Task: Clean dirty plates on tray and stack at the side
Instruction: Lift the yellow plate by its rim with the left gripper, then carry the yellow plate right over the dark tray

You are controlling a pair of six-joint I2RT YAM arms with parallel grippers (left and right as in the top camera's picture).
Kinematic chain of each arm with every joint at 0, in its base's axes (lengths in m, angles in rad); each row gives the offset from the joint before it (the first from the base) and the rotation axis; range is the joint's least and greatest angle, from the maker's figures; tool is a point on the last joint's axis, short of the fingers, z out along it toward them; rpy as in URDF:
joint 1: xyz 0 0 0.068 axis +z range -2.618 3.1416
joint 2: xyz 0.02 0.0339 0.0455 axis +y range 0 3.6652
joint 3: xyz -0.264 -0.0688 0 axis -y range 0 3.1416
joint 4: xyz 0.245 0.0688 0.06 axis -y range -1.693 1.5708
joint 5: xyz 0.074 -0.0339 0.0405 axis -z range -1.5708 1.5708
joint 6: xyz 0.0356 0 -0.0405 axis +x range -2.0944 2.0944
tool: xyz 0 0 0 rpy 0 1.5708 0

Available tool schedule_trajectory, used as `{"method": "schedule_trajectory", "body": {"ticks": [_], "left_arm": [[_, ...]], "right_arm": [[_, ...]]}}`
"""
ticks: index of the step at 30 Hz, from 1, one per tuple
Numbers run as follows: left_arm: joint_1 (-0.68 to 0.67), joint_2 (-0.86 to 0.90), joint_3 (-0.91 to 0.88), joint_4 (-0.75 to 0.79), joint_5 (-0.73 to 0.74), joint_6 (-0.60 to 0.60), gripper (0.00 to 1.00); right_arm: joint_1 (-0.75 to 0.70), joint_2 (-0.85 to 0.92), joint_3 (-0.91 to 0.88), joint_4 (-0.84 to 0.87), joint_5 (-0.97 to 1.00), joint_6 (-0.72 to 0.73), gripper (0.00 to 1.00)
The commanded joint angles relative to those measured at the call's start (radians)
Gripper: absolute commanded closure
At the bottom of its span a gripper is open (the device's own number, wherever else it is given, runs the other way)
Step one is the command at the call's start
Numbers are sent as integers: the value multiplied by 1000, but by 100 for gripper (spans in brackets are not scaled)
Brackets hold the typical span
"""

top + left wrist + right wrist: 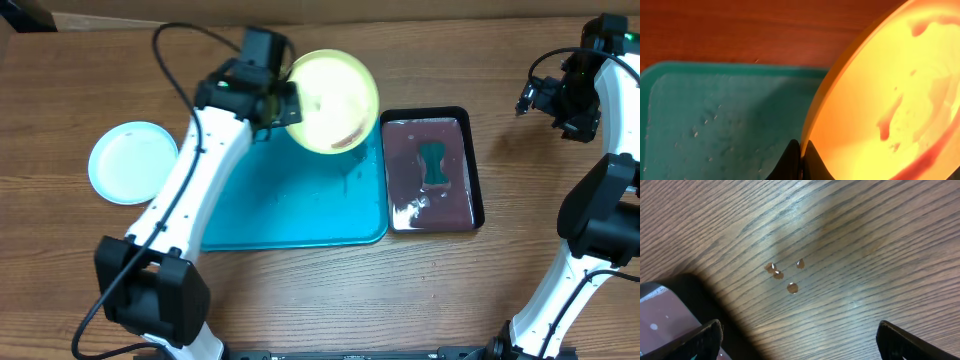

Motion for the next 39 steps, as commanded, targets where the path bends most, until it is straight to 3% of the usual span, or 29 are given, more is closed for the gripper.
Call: {"method": "schedule_trajectory", "body": {"ticks": [1,6,12,19,22,33,39], "left_arm": [[-89,7,33,38,-103,19,96],[-219,7,33,97,-256,31,96],[-373,7,33,152,-466,162,96],[-574,7,33,275,-922,428,96],[-665,7,33,406,-1088,627,96],[-801,7,33,730,-1225,1033,96],[-824,7,33,827,-1257,1165,96]], "right_arm": [[-1,-27,12,3,-1,8,0],[-1,-27,12,3,-1,8,0],[-1,-27,12,3,0,8,0],[-1,-27,12,3,0,8,0],[-1,-27,12,3,0,8,0],[-1,-27,12,3,0,8,0],[-1,-27,12,3,0,8,0]]}}
